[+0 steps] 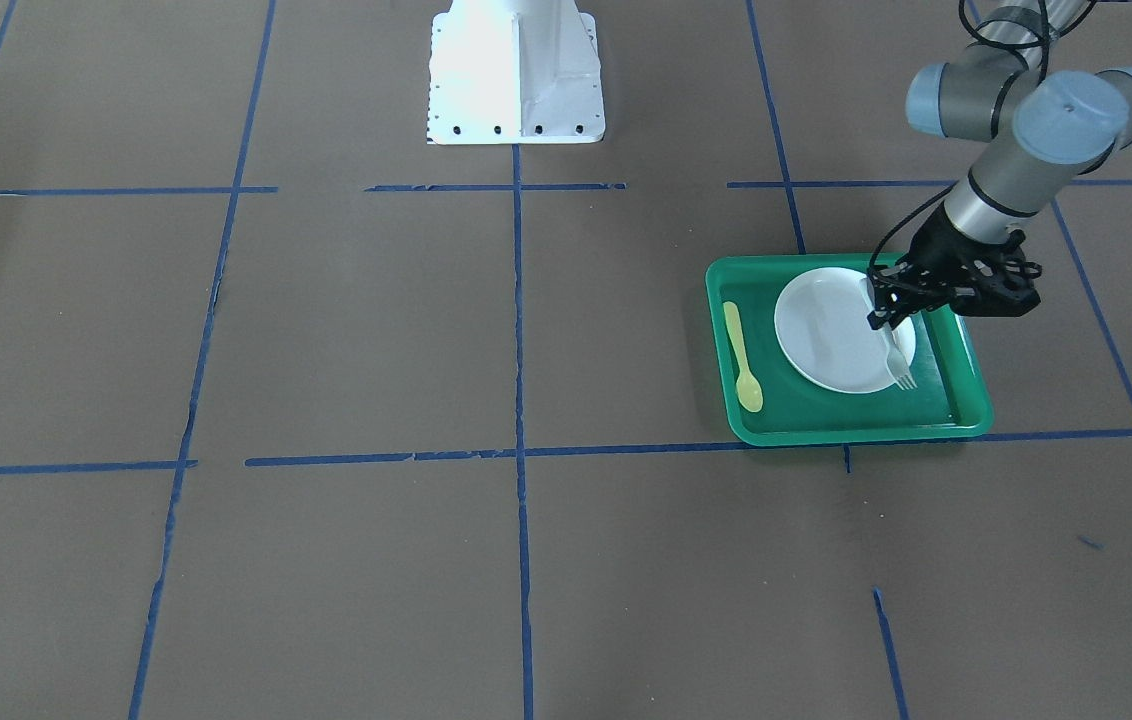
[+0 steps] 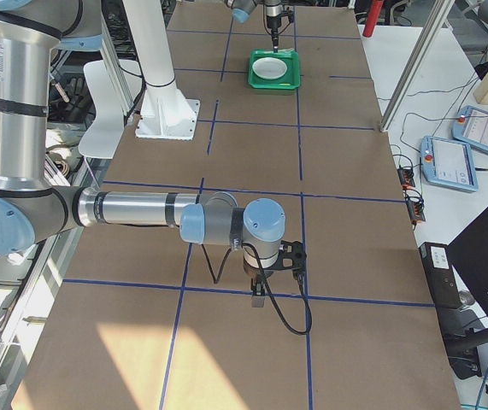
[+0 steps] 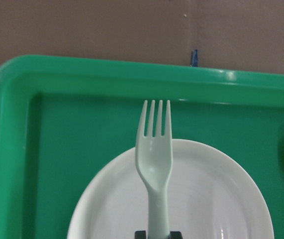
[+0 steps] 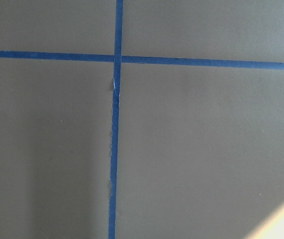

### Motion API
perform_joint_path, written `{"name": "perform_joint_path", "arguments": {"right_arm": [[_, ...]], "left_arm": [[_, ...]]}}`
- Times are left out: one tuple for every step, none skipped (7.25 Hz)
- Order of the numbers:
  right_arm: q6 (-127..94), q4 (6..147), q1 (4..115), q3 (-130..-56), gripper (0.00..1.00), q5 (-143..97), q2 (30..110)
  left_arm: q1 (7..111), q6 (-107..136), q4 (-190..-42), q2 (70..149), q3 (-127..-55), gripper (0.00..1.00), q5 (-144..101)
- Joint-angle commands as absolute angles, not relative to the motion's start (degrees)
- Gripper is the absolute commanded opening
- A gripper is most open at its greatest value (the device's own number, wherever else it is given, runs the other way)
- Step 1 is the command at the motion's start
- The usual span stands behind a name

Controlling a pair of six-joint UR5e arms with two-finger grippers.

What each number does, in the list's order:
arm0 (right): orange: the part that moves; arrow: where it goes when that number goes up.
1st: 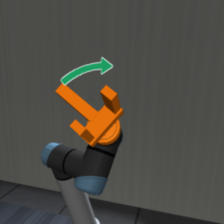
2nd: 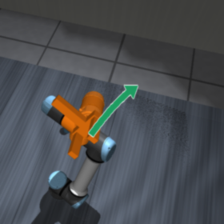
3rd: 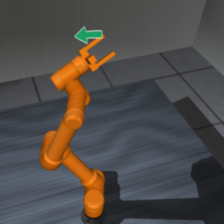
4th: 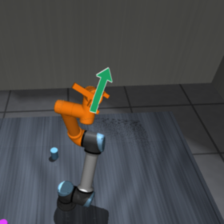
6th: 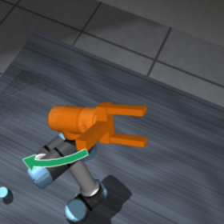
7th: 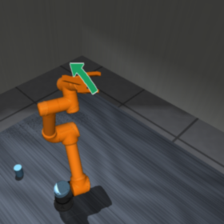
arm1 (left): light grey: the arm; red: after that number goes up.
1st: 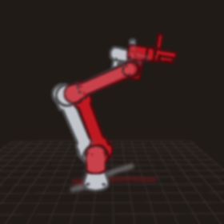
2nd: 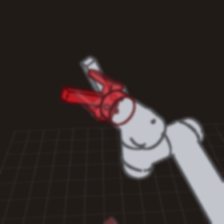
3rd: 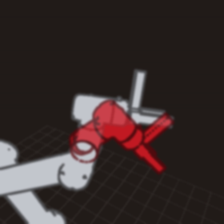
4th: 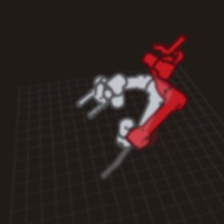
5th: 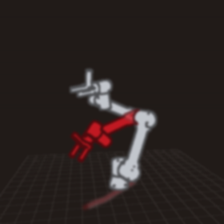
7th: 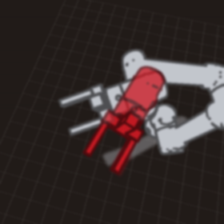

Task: Place fork
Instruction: 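Move the fork off the plate and lower it onto the tray edge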

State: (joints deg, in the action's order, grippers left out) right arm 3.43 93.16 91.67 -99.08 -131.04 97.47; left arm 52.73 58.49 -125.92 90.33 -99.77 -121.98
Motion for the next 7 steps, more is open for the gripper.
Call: {"name": "perform_joint_path", "arguments": {"right_arm": [[3.43, 93.16, 91.67, -99.05, 1.0, -131.04, 97.47], [3.43, 93.16, 91.67, -99.05, 1.0, -131.04, 97.47], [3.43, 93.16, 91.67, -99.05, 1.0, -131.04, 97.47], [3.43, 93.16, 91.67, -99.05, 1.0, -131.04, 97.47], [3.43, 93.16, 91.67, -99.05, 1.0, -131.04, 97.47], [3.43, 93.16, 91.67, -99.14, 1.0, -131.04, 97.47], [3.43, 93.16, 91.67, -99.05, 1.0, -131.04, 97.47]], "left_arm": [[53.0, 57.56, -134.44, 87.28, -95.74, 0.0, -122.08], [52.74, 57.66, -134.82, 87.36, -94.93, 0.0, -122.17], [52.65, 57.74, -134.82, 87.45, -95.01, 0.0, -122.6], [52.56, 57.31, -134.82, 87.45, -94.66, 0.99, -122.52], [52.65, 57.57, -134.74, 87.36, -94.83, 1.0, -122.61], [52.73, 57.48, -134.65, 87.36, -94.92, 1.0, -122.61], [53.0, 57.31, -134.47, 87.19, -95.53, 1.0, -122.78]]}}
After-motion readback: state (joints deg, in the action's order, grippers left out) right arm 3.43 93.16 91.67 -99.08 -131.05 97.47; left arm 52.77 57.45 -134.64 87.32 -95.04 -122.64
